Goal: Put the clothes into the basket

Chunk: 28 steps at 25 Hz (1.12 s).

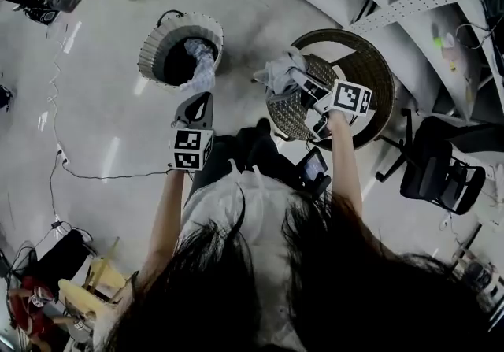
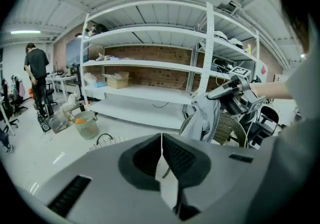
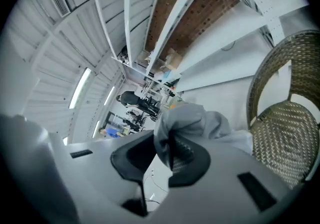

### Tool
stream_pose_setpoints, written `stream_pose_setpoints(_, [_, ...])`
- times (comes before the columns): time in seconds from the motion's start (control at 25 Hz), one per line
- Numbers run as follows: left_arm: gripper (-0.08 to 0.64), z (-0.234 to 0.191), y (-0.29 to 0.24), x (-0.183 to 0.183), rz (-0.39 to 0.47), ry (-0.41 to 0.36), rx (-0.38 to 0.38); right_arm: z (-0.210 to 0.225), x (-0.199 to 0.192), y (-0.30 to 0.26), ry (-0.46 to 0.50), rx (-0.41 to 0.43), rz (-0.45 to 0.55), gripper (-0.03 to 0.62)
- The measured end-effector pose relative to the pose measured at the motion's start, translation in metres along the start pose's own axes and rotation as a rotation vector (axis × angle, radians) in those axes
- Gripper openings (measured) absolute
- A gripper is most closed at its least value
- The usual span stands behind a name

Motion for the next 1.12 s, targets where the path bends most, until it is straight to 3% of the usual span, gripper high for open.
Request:
stream_pose_setpoints(0.48, [0.02,-0.1,0.101,-0.026,0.105,0.101,0.165,-0.146,-0.019,-0.113,0.139,0.176,-0.041,0.064])
stream_pose_setpoints(0.68, [0.02,-0.124,0.124,-0.022,0.133,0.132,0.205,-0.174,-0.023,-0.154,0.168,0.144,-0.086,0.064])
stream_pose_setpoints(1.12, [0.02,-0.165,0.144,-0.021,0.171,0.196,0.287,-0.23,-0.023,-0.251,0.237,0.181,-0.204,0.064])
Point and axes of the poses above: the fingertips, and each gripper's own axes: y backward along the fingers, z to its right, x out of its top, the point moved 9 cm from there along y, backward along the fingers, and after that the axes turned 6 degrees about -x, right-handed, at the moved point
